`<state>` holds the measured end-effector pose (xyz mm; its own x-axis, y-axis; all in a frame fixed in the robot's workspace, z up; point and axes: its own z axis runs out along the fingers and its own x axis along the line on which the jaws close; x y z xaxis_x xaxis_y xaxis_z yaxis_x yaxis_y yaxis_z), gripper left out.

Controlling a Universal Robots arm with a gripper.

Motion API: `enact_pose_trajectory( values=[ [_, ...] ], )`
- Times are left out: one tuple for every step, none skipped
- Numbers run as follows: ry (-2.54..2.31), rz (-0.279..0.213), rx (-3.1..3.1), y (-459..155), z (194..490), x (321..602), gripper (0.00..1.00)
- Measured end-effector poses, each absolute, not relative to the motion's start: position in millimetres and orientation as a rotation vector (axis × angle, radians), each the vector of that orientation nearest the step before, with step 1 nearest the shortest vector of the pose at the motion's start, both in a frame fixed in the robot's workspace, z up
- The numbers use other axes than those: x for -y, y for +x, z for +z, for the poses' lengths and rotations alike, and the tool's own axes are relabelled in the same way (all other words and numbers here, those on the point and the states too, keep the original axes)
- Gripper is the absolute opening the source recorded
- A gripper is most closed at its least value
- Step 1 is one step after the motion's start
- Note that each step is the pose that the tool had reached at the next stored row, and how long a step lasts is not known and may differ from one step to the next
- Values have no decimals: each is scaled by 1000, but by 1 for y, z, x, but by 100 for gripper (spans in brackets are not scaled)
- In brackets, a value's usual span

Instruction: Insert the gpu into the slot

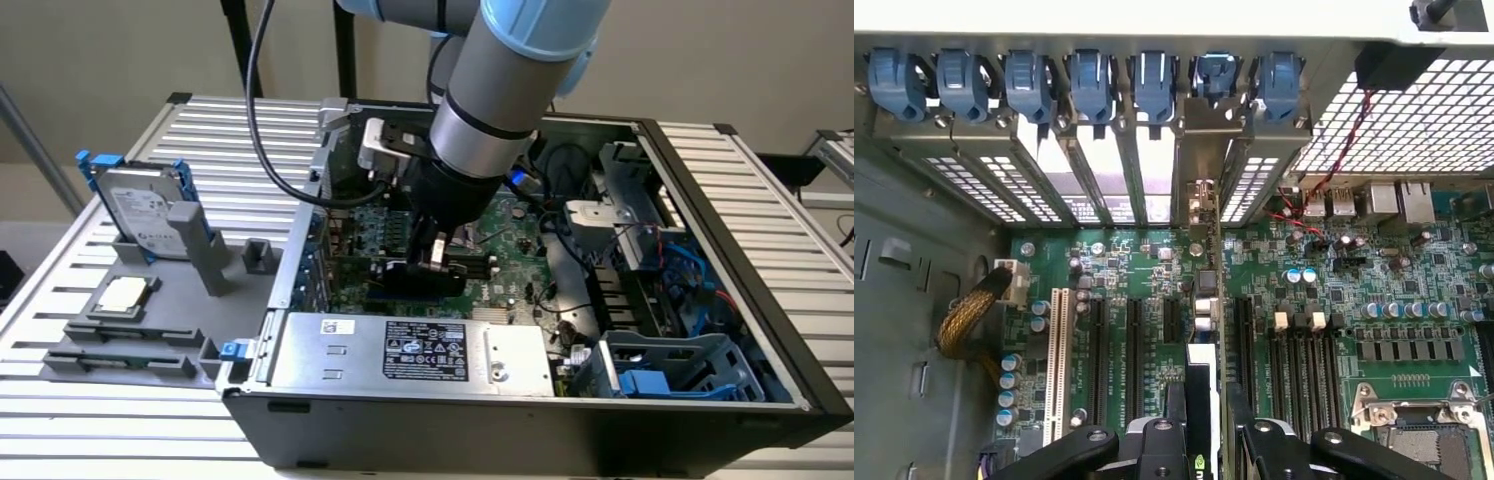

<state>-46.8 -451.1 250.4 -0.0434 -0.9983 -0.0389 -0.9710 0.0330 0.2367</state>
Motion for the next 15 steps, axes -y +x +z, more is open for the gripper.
enact_pose_trajectory(
  values=[
    [2073, -300, 2155, -47, 250, 451, 26],
    [2073, -300, 2155, -47, 250, 451, 26],
    [2074, -300, 2155, -47, 250, 450, 26],
    [2074, -300, 2155, -47, 250, 450, 26],
    [2074, -300, 2155, -48, 250, 450, 26],
    [2073, -300, 2155, -48, 250, 450, 26],
    [2073, -300, 2155, -48, 250, 450, 26],
    [2072, -300, 2155, -48, 250, 450, 26],
    [2072, -300, 2154, -48, 250, 450, 26],
    [2072, -300, 2154, -48, 250, 450, 26],
    [2072, -300, 2155, -48, 249, 450, 26],
    [2072, -300, 2155, -48, 249, 450, 26],
    [2072, -300, 2154, -48, 248, 450, 26],
    [2072, -300, 2154, -48, 248, 450, 26],
    [2072, -299, 2154, -48, 247, 450, 26]
  ],
)
